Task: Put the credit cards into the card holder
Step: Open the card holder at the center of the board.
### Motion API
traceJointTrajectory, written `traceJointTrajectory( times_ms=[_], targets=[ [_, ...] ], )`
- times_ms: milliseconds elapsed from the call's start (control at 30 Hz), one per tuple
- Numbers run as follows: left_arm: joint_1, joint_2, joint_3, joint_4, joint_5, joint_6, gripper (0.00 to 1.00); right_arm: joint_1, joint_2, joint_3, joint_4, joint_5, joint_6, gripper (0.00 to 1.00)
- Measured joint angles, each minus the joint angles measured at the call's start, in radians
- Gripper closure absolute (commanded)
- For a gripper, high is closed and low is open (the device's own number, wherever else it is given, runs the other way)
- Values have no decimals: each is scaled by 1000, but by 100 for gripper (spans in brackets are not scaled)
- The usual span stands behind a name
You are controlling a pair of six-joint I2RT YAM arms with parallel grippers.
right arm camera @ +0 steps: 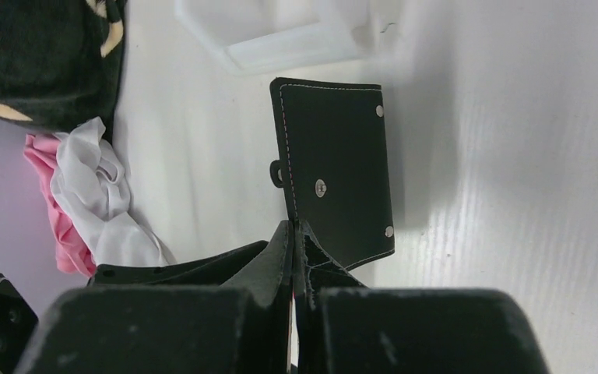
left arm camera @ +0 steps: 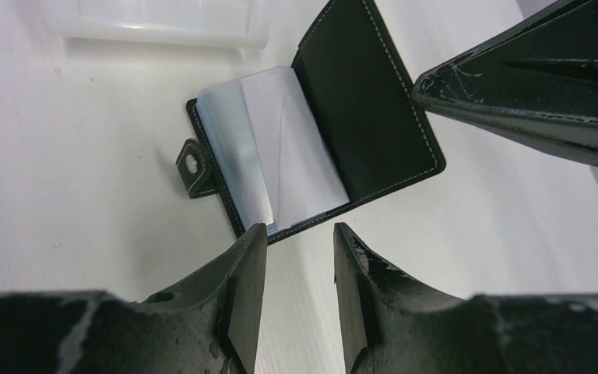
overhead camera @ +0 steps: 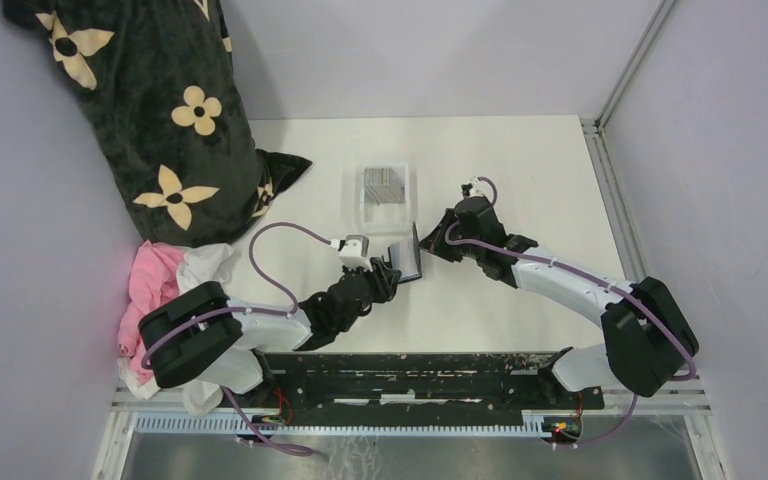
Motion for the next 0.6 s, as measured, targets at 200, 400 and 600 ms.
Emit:
traceJointTrajectory(
  times_ms=[200, 400, 600],
  targets=[
    [-6, 121, 48, 4, -5, 0, 55, -98, -1, -101, 69, -71, 39, 99],
    [-6, 251, 101, 35, -23, 0, 55, -174, 3, -154, 146, -136, 63, 99],
    [-7, 295, 149, 38, -35, 0, 53, -240, 13, -188, 178, -168, 59, 99]
  ],
)
